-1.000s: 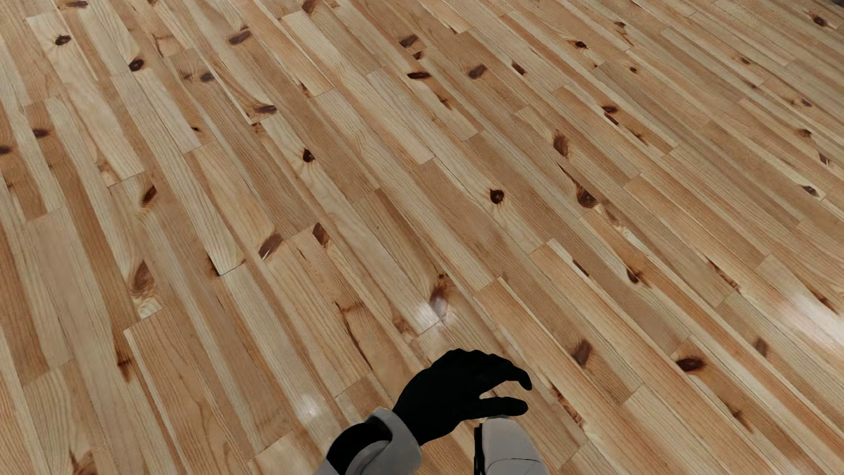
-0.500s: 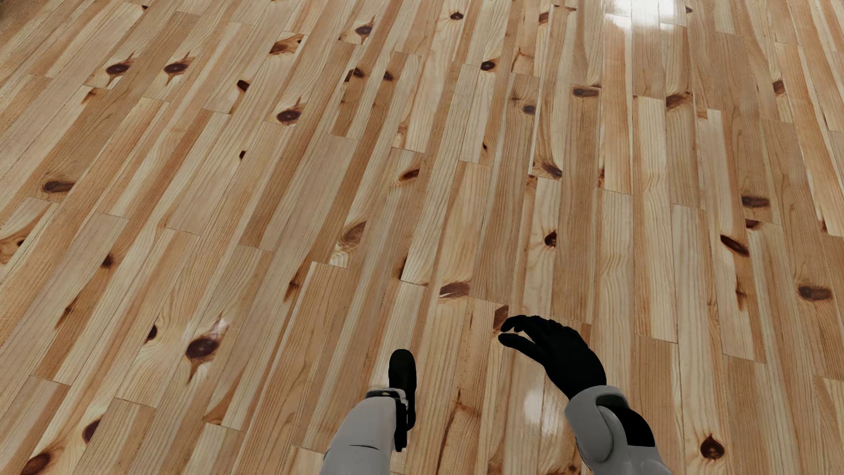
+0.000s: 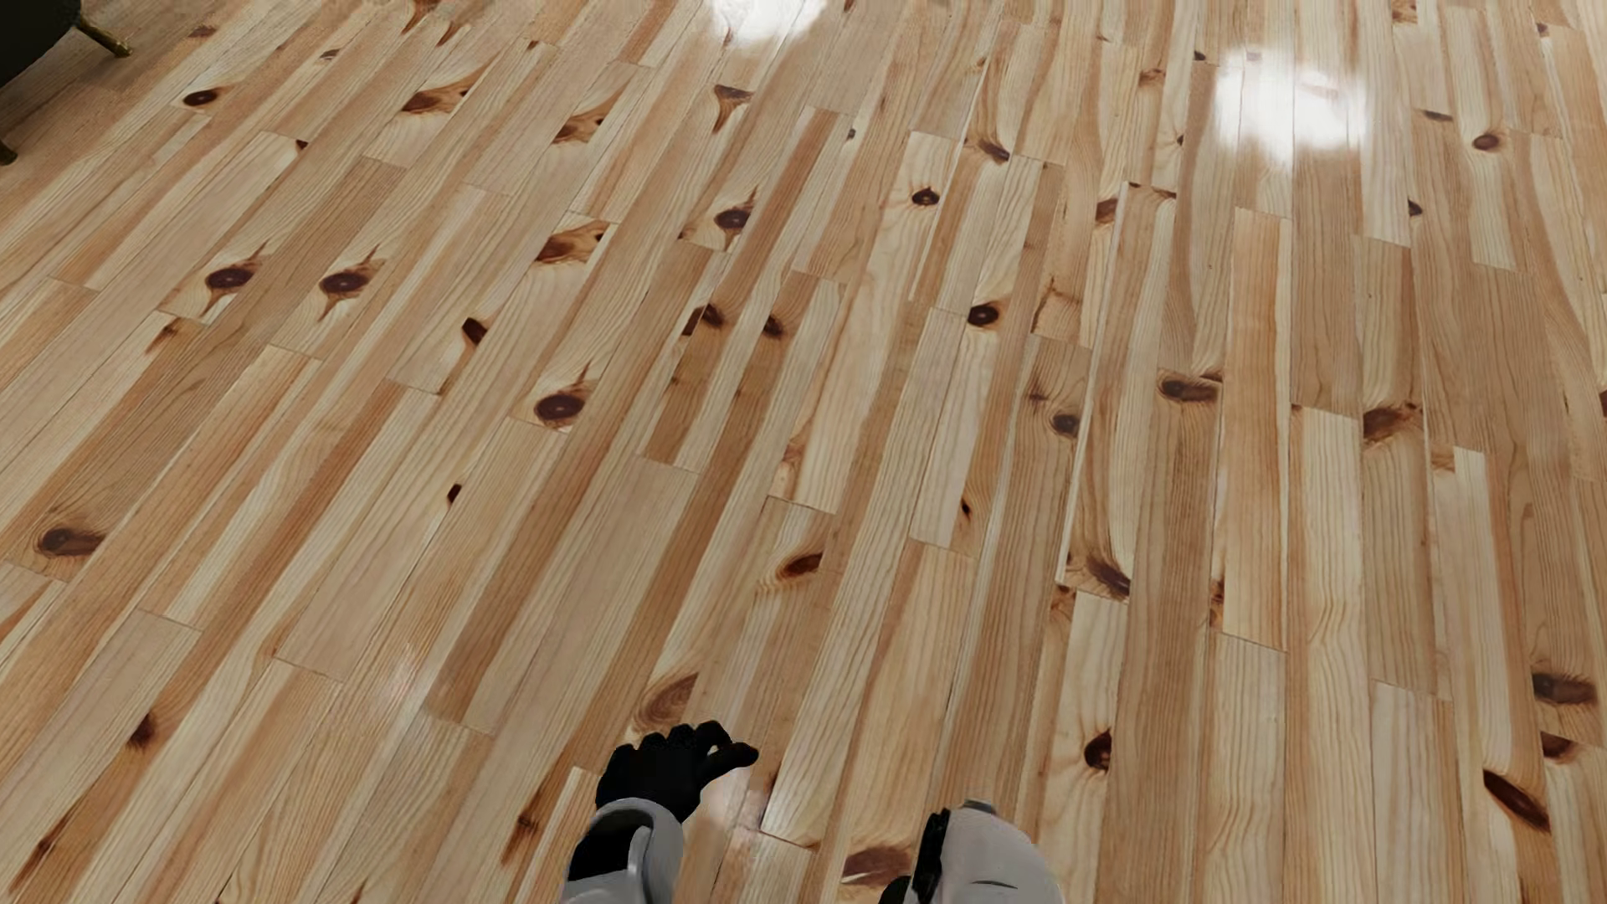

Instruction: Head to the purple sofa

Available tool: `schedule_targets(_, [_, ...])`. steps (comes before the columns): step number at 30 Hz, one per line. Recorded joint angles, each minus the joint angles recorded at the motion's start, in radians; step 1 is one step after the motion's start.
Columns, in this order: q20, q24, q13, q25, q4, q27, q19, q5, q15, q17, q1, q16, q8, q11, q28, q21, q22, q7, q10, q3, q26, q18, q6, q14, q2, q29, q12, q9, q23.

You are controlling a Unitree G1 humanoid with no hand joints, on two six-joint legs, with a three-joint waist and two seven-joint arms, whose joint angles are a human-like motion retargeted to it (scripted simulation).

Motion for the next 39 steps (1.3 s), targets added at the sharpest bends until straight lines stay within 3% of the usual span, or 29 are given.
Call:
schedule_targets(3, [-0.195,-0.066,0.094,-0.007,0.009,-0.031,0.046,0.129,0.032,0.038,0.179,0.085,-0.018,-0.711,0.003,-0.087,-0.165,-0.046,-0.053,-0.04,-0.078,-0.028,0.004,-0.048,0.028,0.019,-0.129,-0.009,-0.012])
schedule_targets(4, [-0.228,-0.097,0.106,-0.017,0.017,-0.038,0.071,0.165,0.061,0.048,0.232,0.118,-0.031,-0.803,-0.009,-0.097,-0.205,-0.043,-0.042,-0.044,-0.091,-0.035,0.009,-0.044,0.039,0.044,-0.156,-0.012,-0.009])
schedule_targets(6, [-0.238,-0.169,0.085,-0.068,0.058,-0.06,-0.086,0.23,0.168,0.049,0.318,0.185,0.02,-0.623,-0.057,-0.076,-0.248,-0.021,0.054,-0.052,-0.069,-0.061,0.029,0.037,0.04,0.105,-0.161,-0.011,0.017])
schedule_targets(7, [-0.223,-0.189,0.064,-0.094,0.086,-0.064,-0.105,0.242,0.103,0.059,0.31,0.21,0.015,-0.488,-0.068,-0.074,-0.255,-0.015,0.186,-0.055,-0.038,-0.081,0.045,0.134,0.032,0.118,-0.14,-0.006,0.021])
schedule_targets(9, [-0.174,-0.207,0.033,-0.099,0.153,-0.05,-0.097,0.244,-0.081,0.118,0.156,0.201,-0.015,-0.324,-0.048,-0.111,-0.195,-0.032,0.632,-0.055,0.054,-0.192,0.079,0.381,0.089,0.07,-0.093,0.001,-0.01])
schedule_targets(10, [-0.131,-0.217,0.009,-0.083,0.168,-0.055,-0.089,0.253,-0.135,0.147,0.053,0.181,-0.027,-0.325,-0.035,-0.123,-0.144,-0.058,0.811,-0.048,0.107,-0.186,0.095,0.402,0.156,0.039,-0.063,0.001,-0.033])
schedule_targets(11, [-0.075,-0.232,-0.025,-0.068,0.177,-0.066,-0.08,0.263,-0.169,0.159,-0.057,0.159,-0.03,-0.356,-0.028,-0.118,-0.099,-0.064,0.93,-0.038,0.162,-0.15,0.107,0.329,0.232,0.018,-0.018,0.0,-0.053])
schedule_targets(13, [0.05,-0.276,-0.105,-0.078,0.244,-0.086,-0.063,0.288,-0.209,0.149,-0.274,0.12,-0.009,-0.452,-0.004,-0.058,-0.035,-0.023,0.998,-0.005,0.239,-0.134,0.117,0.295,0.38,0.012,0.105,-0.004,-0.094])
schedule_targets(15, [0.154,-0.329,-0.192,-0.093,0.297,-0.116,-0.043,0.304,-0.253,0.111,-0.45,0.129,0.026,-0.534,-0.027,0.019,0.014,0.02,0.852,0.035,0.253,-0.116,0.118,0.276,0.508,0.012,0.227,-0.007,-0.16])
schedule_targets(17, [0.208,-0.318,-0.248,-0.09,0.319,-0.163,-0.022,0.307,-0.309,0.06,-0.538,0.176,0.054,-0.578,-0.089,0.086,0.085,0.062,0.506,0.07,0.265,-0.108,0.12,0.266,0.622,-0.018,0.329,-0.005,-0.268])
schedule_targets(19, [0.234,-0.249,-0.278,-0.064,0.269,-0.172,0.0,0.295,-0.331,0.007,-0.5,0.205,0.085,-0.645,-0.152,0.119,0.162,0.033,-0.069,0.099,0.299,-0.14,0.119,0.275,0.736,-0.033,0.406,-0.002,-0.386])
schedule_targets(20, [0.237,-0.201,-0.292,-0.051,0.245,-0.167,0.008,0.286,-0.327,-0.015,-0.49,0.211,0.102,-0.649,-0.188,0.126,0.19,-0.02,-0.225,0.11,0.309,-0.118,0.114,0.225,0.791,-0.031,0.444,-0.001,-0.421])
schedule_targets(21, [0.237,-0.152,-0.298,-0.053,0.238,-0.156,0.013,0.273,-0.324,-0.035,-0.489,0.214,0.108,-0.603,-0.224,0.126,0.208,0.001,-0.216,0.114,0.312,-0.189,0.11,0.226,0.826,-0.022,0.478,0.001,-0.434])
schedule_targets(23, [0.226,-0.066,-0.286,-0.068,0.209,-0.112,-0.029,0.22,-0.193,-0.058,-0.482,0.199,0.099,-0.451,-0.28,0.095,0.225,0.009,-0.053,0.121,0.279,-0.155,0.091,0.464,0.866,-0.011,0.505,0.008,-0.412])
schedule_targets(24, [0.225,-0.035,-0.279,-0.09,0.196,-0.087,-0.058,0.173,-0.088,-0.057,-0.49,0.183,0.072,-0.277,-0.29,0.079,0.225,0.022,0.079,0.123,0.266,-0.079,0.076,0.432,0.834,-0.025,0.496,0.016,-0.369])
schedule_targets(26, [0.19,0.033,-0.269,-0.1,0.156,-0.045,-0.026,0.003,0.114,-0.02,-0.431,0.146,0.005,0.127,-0.286,0.041,0.227,0.06,0.22,0.114,0.227,-0.053,0.035,0.263,0.678,-0.024,0.42,0.03,-0.234])
schedule_targets(28, [0.141,0.103,-0.248,-0.072,0.112,-0.04,-0.064,-0.03,0.004,0.019,-0.289,0.121,0.024,0.336,-0.241,0.023,0.219,0.075,0.162,0.09,0.187,-0.056,0.002,0.184,0.46,0.058,0.268,0.033,-0.113])
schedule_targets(29, [0.138,0.108,-0.222,-0.084,0.096,-0.061,-0.028,-0.035,0.009,0.029,-0.215,0.099,0.013,0.358,-0.195,0.04,0.203,0.071,0.109,0.074,0.179,-0.061,-0.005,0.162,0.358,0.104,0.19,0.027,-0.08])
schedule_targets(30, [0.149,0.078,-0.181,-0.108,0.082,-0.096,-0.027,-0.026,0.011,0.025,-0.143,0.068,0.005,0.334,-0.15,0.052,0.176,0.067,0.052,0.055,0.167,-0.065,-0.007,0.146,0.259,0.16,0.109,0.018,-0.081])
schedule_targets(32, [0.153,-0.047,-0.104,-0.127,0.064,-0.162,-0.016,-0.002,-0.008,0.025,-0.017,0.027,-0.015,0.156,-0.078,0.005,0.1,0.062,-0.027,0.014,0.115,-0.074,-0.005,0.098,0.101,0.228,-0.038,-0.001,-0.117])
schedule_targets(34, [0.092,-0.168,-0.041,-0.106,0.056,-0.182,-0.024,0.024,0.005,0.055,0.092,0.046,-0.061,-0.218,-0.035,-0.086,0.031,0.051,-0.059,-0.018,0.054,-0.091,-0.005,0.025,0.039,0.189,-0.187,-0.015,-0.145])
schedule_targets(35, [0.044,-0.198,-0.017,-0.101,0.055,-0.178,0.002,0.06,0.008,0.073,0.144,0.077,-0.063,-0.479,-0.013,-0.12,0.003,0.047,-0.068,-0.03,0.034,-0.103,-0.005,-0.015,0.044,0.143,-0.258,-0.019,-0.144])
schedule_targets(37, [-0.052,-0.218,0.019,-0.106,0.057,-0.151,0.067,0.111,-0.049,0.11,0.245,0.141,-0.088,-0.838,-0.001,-0.163,-0.02,0.037,-0.066,-0.036,0.036,-0.131,-0.003,-0.07,0.052,0.063,-0.379,-0.026,-0.113])
schedule_targets(38, [-0.084,-0.215,0.026,-0.127,0.064,-0.136,0.089,0.11,-0.048,0.112,0.289,0.174,-0.125,-0.809,0.002,-0.154,-0.03,0.04,-0.013,-0.034,0.047,-0.142,0.001,-0.082,0.044,0.064,-0.41,-0.027,-0.079])
schedule_targets(39, [-0.105,-0.213,0.02,-0.16,0.082,-0.137,-0.032,0.11,0.007,0.107,0.33,0.207,-0.15,-0.713,0.004,-0.128,-0.042,0.042,0.037,-0.033,0.059,-0.163,0.008,-0.051,0.044,0.088,-0.415,-0.027,-0.037])
